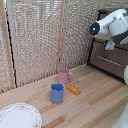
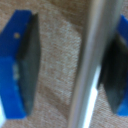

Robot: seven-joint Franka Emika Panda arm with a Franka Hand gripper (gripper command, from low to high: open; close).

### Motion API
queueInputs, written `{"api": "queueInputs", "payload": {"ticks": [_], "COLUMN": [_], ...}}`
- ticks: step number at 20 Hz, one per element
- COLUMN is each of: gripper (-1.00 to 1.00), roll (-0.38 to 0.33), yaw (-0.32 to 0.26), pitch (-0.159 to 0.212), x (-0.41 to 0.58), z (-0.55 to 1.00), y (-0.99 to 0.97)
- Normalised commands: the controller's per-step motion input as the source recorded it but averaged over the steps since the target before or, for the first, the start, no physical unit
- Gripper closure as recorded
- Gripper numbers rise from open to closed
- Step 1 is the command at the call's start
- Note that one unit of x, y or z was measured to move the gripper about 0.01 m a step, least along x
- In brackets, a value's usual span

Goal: Propose to navigate your clamp on the clench of the first drawer. Use gentle force to register to the cabinet. Send posterior your swing mandate till over it lurks, a cup of pink essence. Fortify your grip after aiming concentric with the pink cup’s periphery. Manoeuvre the pink towards the cabinet's top. Drop your compression till the cup is resting inside.

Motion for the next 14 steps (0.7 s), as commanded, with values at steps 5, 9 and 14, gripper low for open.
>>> {"api": "queueInputs", "payload": {"ticks": [5, 9, 14], "gripper": [1.00, 1.00, 1.00], "roll": [0.023, 0.052, 0.053], "yaw": [0.001, -0.194, -0.255], "pitch": [0.045, 0.054, 0.043], "x": [0.138, 0.139, 0.012], "z": [-0.18, 0.00, 0.00], "y": [0.70, 0.58, 0.43]}}
